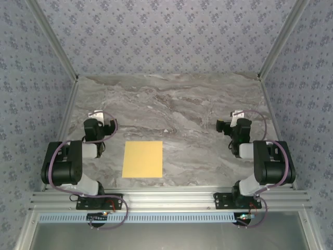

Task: Fold a paper plane with a square sheet of paper (fold left side to right side)
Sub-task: Move the square sheet of paper to the center of the table.

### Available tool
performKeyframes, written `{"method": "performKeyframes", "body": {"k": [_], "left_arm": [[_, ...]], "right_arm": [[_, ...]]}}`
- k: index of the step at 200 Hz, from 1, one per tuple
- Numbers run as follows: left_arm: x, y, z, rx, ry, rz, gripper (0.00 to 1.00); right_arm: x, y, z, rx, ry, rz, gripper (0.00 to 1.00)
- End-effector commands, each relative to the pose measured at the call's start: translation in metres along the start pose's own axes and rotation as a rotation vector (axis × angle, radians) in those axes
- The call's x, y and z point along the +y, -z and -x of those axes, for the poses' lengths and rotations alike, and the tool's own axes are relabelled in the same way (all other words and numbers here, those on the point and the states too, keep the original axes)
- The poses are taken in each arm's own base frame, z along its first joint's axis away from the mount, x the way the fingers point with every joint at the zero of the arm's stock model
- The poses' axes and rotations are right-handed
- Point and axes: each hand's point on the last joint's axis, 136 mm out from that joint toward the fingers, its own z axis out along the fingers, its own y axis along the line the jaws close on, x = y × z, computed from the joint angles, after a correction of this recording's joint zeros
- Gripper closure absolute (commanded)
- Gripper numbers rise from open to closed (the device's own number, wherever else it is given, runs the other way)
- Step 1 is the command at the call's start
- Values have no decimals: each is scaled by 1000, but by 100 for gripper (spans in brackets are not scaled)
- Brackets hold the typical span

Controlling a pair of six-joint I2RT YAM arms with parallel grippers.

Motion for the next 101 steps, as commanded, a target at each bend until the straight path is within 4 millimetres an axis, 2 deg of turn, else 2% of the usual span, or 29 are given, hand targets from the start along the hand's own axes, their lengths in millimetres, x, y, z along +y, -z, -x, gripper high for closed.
{"method": "performKeyframes", "body": {"k": [1, 101], "left_arm": [[-2, -3, 14, -38, 11, -15, 2], [-3, -3, 14, -37, 12, -17, 2]], "right_arm": [[-4, -1, 12, -37, 9, -14, 0], [-4, -1, 12, -36, 6, -11, 0]]}}
